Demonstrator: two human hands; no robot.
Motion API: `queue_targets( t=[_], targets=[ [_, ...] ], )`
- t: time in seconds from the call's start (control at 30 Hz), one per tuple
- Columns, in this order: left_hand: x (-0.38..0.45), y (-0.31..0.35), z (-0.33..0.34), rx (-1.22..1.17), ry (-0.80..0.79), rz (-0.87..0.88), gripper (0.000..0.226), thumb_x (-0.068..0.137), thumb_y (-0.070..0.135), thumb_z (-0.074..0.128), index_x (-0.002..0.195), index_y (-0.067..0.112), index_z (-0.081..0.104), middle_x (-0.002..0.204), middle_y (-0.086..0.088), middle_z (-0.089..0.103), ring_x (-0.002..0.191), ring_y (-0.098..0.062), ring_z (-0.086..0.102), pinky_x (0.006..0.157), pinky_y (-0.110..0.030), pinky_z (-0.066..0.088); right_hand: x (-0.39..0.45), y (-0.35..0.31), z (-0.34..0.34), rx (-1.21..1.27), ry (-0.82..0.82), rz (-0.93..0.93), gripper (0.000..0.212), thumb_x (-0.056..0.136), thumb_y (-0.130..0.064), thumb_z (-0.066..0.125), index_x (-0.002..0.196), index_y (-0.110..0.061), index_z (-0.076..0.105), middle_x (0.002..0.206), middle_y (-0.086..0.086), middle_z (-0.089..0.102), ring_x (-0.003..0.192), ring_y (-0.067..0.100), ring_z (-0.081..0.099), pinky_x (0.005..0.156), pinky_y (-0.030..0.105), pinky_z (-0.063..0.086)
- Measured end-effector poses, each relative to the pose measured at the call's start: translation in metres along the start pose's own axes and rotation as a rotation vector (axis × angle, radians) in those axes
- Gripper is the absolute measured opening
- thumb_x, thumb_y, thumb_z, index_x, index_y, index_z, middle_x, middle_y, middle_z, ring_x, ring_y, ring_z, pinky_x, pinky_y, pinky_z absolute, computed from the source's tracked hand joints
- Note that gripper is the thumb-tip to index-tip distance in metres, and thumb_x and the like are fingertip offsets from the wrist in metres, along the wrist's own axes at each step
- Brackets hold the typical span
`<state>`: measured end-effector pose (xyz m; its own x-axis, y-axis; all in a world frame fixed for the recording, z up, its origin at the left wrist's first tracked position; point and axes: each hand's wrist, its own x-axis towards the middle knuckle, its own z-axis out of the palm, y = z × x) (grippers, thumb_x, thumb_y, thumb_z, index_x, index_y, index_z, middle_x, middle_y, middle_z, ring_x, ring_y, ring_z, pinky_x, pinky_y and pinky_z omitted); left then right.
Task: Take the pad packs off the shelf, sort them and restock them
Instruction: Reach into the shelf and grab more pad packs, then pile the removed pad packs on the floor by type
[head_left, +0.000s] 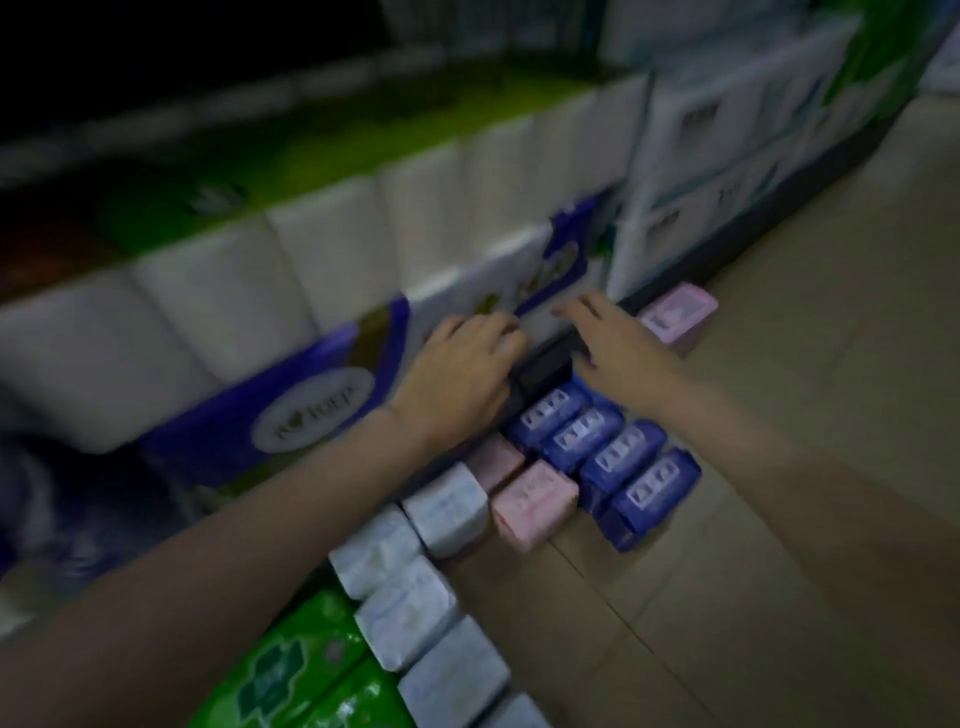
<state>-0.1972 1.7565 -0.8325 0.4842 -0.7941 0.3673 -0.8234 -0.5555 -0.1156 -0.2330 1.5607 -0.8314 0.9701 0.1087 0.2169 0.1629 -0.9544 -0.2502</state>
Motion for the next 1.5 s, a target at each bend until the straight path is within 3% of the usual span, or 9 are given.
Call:
queue_targets(
  t=[0.23,0.3,0.43,0.57,0.67,0.8,0.93,1.1,1.5],
  targets=[
    [-0.015,-0.073,-0.230,0.230,0.485,-0.073,0.036,0.071,0.015,0.049,0.103,0.008,0.063,0.112,-0.014,0.061,0.104,-0.025,0.045,0.083,-0.037,0.032,0.079,-0.167,-0.152,0.130,0.663,-0.322,0.042,0.075,0.001,0.052,0.117,-0.001,0.051,0.115,0.021,0.049,0.101,0.036,0.054,0.082,0.032,0.043],
    [-0.031,-0.089,-0.293,0.320,0.595,-0.113,0.035,0.071,0.013,0.050,0.103,0.008,0.063,0.113,-0.014,0.060,0.103,-0.025,0.043,0.083,-0.036,0.031,0.089,-0.209,-0.182,0.152,0.746,-0.406,0.040,0.075,0.000,0.051,0.115,-0.001,0.050,0.115,0.021,0.048,0.104,0.036,0.053,0.086,0.033,0.044],
    [-0.066,-0.129,-0.389,0.495,0.652,-0.313,0.035,0.076,0.017,0.050,0.109,0.010,0.056,0.120,-0.014,0.052,0.106,-0.025,0.040,0.086,-0.034,0.029,0.119,-0.291,-0.231,0.224,0.803,-0.530,0.037,0.075,-0.001,0.051,0.112,0.000,0.051,0.112,0.020,0.047,0.096,0.022,0.047,0.076,0.024,0.037],
    [-0.114,-0.173,-0.437,0.597,0.545,-0.599,0.038,0.081,0.021,0.053,0.117,0.012,0.052,0.128,-0.013,0.044,0.111,-0.032,0.044,0.090,-0.040,0.032,0.155,-0.369,-0.250,0.237,0.717,-0.634,0.037,0.078,-0.015,0.049,0.114,-0.004,0.051,0.114,0.015,0.046,0.104,0.029,0.048,0.087,0.029,0.036],
    [-0.159,-0.205,-0.456,0.643,0.358,-0.817,0.051,0.089,0.027,0.054,0.136,0.017,0.037,0.142,-0.008,0.031,0.127,-0.028,0.033,0.101,-0.039,0.024,0.181,-0.428,-0.249,0.164,0.564,-0.679,0.038,0.086,-0.016,0.057,0.123,-0.010,0.047,0.124,0.009,0.041,0.113,0.025,0.042,0.091,0.033,0.035],
    [-0.207,-0.249,-0.474,0.687,-0.010,-1.140,0.073,0.095,0.033,0.048,0.149,0.012,0.005,0.158,-0.005,0.003,0.143,-0.024,0.010,0.113,-0.040,0.015,0.217,-0.489,-0.237,0.058,0.288,-0.738,0.057,0.090,-0.022,0.056,0.141,-0.017,0.030,0.146,0.005,0.026,0.131,0.023,0.031,0.104,0.036,0.028],
    [-0.226,-0.283,-0.479,0.582,-0.293,-1.340,0.085,0.096,0.026,0.048,0.147,0.008,-0.017,0.156,-0.007,-0.019,0.145,-0.025,-0.009,0.117,-0.044,0.008,0.252,-0.506,-0.225,-0.151,0.027,-0.652,0.080,0.091,-0.021,0.057,0.150,-0.023,0.003,0.158,0.002,-0.002,0.142,0.025,0.016,0.115,0.040,0.016],
    [-0.218,-0.303,-0.480,0.567,-0.301,-1.350,0.087,0.095,0.021,0.049,0.145,0.009,-0.022,0.155,-0.006,-0.021,0.145,-0.025,-0.011,0.116,-0.041,0.006,0.271,-0.502,-0.216,-0.274,-0.122,-0.546,0.083,0.092,-0.018,0.057,0.150,-0.022,-0.002,0.158,0.007,-0.010,0.143,0.028,0.015,0.115,0.041,0.020],
    [-0.224,-0.329,-0.463,0.616,-0.257,-1.444,0.092,0.090,0.024,0.056,0.148,0.010,-0.014,0.157,-0.005,0.004,0.143,-0.025,0.007,0.113,-0.041,0.017,0.301,-0.509,-0.201,-0.362,-0.146,-0.453,0.088,0.092,-0.018,0.055,0.149,-0.021,-0.011,0.155,0.010,-0.020,0.145,0.025,-0.008,0.118,0.048,0.010]
  ],
)
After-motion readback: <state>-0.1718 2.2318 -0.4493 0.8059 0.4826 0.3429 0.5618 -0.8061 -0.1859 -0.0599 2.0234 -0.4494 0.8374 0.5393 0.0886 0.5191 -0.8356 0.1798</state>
